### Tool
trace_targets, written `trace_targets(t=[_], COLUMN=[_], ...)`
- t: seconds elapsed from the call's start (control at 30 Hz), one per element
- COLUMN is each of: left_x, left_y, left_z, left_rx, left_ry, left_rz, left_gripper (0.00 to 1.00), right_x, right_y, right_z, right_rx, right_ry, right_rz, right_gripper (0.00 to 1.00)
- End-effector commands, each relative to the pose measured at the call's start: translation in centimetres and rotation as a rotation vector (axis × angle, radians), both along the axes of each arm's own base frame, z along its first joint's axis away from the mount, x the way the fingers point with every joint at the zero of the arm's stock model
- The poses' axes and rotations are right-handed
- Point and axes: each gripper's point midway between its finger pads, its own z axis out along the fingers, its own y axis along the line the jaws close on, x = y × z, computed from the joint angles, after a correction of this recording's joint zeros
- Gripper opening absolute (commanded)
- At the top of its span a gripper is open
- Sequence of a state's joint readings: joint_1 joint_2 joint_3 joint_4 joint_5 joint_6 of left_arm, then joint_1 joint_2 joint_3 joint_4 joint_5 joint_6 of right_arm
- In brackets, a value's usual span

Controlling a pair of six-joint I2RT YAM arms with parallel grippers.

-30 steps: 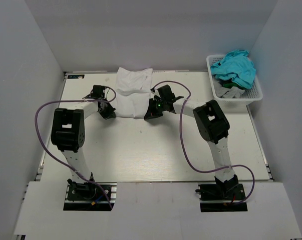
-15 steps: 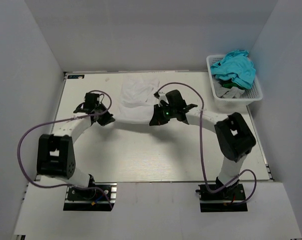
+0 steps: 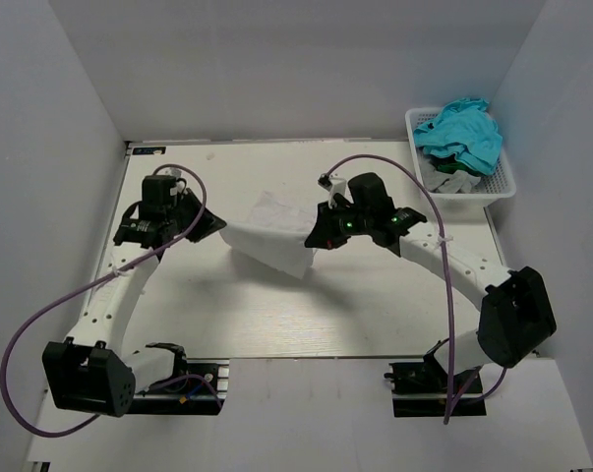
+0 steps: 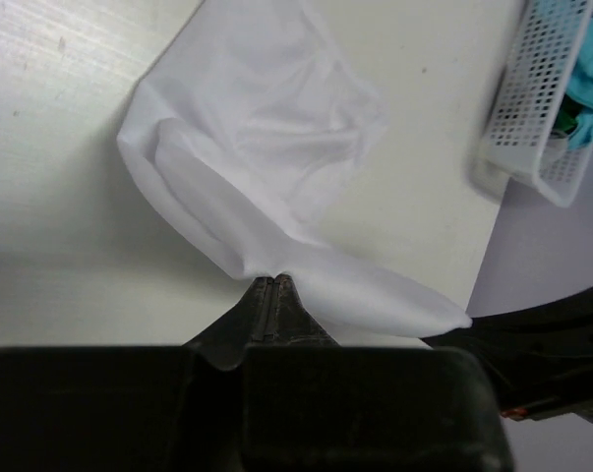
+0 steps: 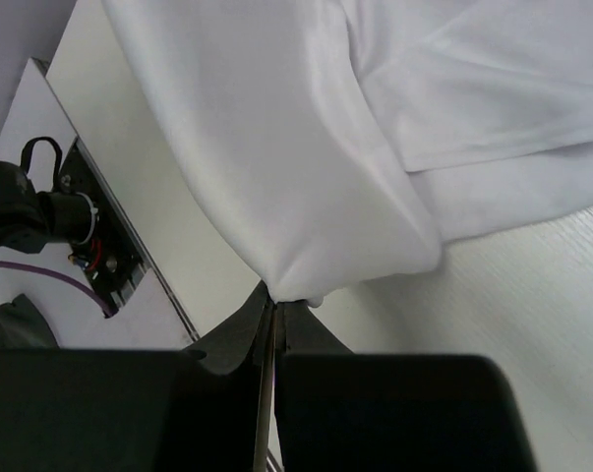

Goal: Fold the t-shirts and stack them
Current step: Fold the long partially folded tshirt into a neat square

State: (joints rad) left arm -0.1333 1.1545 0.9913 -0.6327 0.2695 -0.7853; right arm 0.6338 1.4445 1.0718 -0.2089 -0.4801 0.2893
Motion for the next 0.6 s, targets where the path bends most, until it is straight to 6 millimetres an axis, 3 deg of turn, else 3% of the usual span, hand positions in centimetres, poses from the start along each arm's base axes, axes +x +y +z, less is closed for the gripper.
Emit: trace_targets(t=[0.0, 0.1, 0.2, 0.33, 0.37, 0.43, 0.57], left_x=[1.1, 2.7, 5.0, 7.8, 8.4, 9.4, 9.0], left_y=[0.3, 0.3, 0.2, 0.0, -0.3, -0.6, -0.5], left_z=[3.1, 3.4, 5.3, 5.7, 4.9, 5.5, 5.1], left_rx=[0.021, 0.021, 0.015, 0.020, 0.016, 0.008, 0.011], left_ry=[-0.081, -0.098, -0.176, -0.192, -0.173, -0.188, -0.168], left_rz=[0.005, 0.023, 0.032, 0.042, 0.033, 0.026, 0.026], left_gripper=[0.00, 0.00, 0.00, 0.00, 0.00, 0.00, 0.00], right_x=[1.6, 2.9, 3.8, 4.4, 3.7, 3.5, 0.6], right_y=[-0.9, -1.4, -1.7, -1.2, -0.8, 0.1, 1.7], right_z=[2.4, 2.6, 2.7, 1.5, 1.3, 2.4, 5.0], right_rx=[-0.010, -0.016, -0.008, 0.030, 0.056, 0.133, 0.203], right_ry=[-0.027, -0.028, -0.008, 0.066, 0.099, 0.101, 0.004], right_rz=[-0.092, -0.149, -0.187, -0.168, -0.126, -0.059, 0.175], right_gripper=[0.00, 0.00, 0.00, 0.00, 0.00, 0.00, 0.00])
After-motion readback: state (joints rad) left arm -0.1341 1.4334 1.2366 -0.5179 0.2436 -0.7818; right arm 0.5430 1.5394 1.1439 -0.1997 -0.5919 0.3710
